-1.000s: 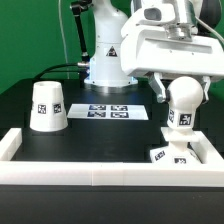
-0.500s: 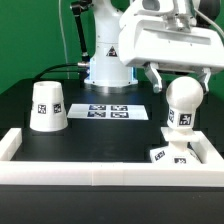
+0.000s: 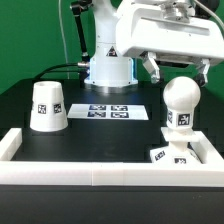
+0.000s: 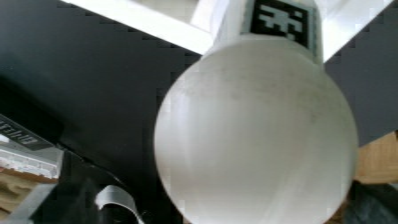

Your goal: Assemble lamp

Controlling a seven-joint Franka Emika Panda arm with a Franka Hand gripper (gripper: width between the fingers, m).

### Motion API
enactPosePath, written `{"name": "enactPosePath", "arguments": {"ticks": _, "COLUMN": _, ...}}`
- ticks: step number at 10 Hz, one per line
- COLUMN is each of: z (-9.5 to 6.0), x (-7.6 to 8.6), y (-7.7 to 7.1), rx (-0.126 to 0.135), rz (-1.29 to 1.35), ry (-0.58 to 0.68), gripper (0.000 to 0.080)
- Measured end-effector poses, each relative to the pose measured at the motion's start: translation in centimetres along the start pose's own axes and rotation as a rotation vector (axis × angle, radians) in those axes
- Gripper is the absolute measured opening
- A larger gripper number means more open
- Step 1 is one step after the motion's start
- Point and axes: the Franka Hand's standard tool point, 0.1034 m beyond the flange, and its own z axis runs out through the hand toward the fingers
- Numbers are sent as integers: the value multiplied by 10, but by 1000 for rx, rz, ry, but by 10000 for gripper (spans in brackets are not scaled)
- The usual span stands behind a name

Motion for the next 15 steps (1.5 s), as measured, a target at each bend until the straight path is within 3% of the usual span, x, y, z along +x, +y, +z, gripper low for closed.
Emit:
{"name": "enactPosePath", "arguments": {"ticks": 2, "z": 4, "x": -6, "y": -2, "rx": 18, "rz": 2, "ry": -39, "gripper": 698}}
{"name": "enactPosePath", "arguments": {"ticks": 3, "z": 6, "x": -9, "y": -9, "rx": 59, "rz": 8, "ry": -117, "gripper": 698}}
{"name": "enactPosePath", "arguments": {"ticks": 8, "z": 6, "x": -11, "y": -26, "rx": 186, "rz": 28, "ry": -419, "gripper": 698}}
{"name": "enactPosePath", "arguments": {"ticks": 11, "z": 10, "x": -16, "y": -27, "rx": 229, "rz": 8, "ry": -568, "gripper": 698}}
{"name": "enactPosePath", "arguments": {"ticks": 15, "z": 15, "x": -14, "y": -22, "rx": 232, "rz": 5, "ry": -594, "gripper": 698}}
